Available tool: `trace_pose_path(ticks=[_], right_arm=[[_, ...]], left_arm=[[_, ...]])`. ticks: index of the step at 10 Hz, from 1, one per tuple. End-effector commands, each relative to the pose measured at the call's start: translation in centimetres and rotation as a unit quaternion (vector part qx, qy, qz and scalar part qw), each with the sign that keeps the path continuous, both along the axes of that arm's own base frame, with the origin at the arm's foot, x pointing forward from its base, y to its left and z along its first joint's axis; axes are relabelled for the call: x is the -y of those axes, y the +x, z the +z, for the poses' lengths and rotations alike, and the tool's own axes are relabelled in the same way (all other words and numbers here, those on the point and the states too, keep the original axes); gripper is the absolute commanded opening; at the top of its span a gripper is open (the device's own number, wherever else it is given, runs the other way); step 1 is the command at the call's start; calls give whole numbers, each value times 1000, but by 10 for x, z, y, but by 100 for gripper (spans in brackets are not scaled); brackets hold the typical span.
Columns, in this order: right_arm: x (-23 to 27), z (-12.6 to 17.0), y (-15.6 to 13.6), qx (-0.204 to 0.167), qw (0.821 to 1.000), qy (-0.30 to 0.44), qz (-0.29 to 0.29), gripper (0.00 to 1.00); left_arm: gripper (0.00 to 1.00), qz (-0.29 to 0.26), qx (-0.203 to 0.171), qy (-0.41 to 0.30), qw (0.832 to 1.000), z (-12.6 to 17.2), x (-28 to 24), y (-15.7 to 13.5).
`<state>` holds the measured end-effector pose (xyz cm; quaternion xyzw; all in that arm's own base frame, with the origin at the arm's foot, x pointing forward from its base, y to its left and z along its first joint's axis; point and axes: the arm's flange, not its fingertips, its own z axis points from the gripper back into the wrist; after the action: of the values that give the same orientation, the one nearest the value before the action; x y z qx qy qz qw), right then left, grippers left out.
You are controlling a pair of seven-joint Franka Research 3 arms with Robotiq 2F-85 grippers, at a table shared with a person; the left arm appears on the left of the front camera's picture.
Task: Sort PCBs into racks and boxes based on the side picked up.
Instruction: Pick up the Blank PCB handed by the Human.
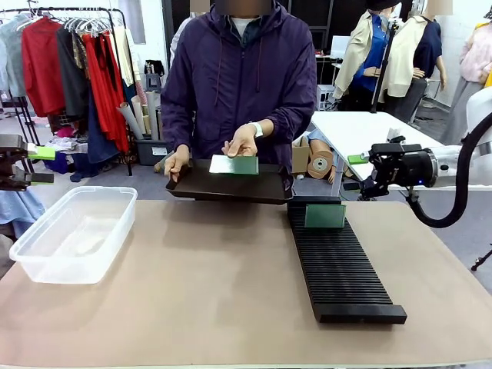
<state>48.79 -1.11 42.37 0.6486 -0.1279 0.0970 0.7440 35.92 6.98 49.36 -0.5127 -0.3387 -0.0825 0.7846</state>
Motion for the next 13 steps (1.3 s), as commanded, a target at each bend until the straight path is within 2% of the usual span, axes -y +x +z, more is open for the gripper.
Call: trace_pose_path(ticks=[1,13], right_arm=[[0,-4,4,-1,1000,-6,1,100],[0,-4,4,-1,1000,-6,1,100]], left_arm=[[100,-2,3,-6,1000,1,0,-2],[100,-2,3,-6,1000,1,0,-2]])
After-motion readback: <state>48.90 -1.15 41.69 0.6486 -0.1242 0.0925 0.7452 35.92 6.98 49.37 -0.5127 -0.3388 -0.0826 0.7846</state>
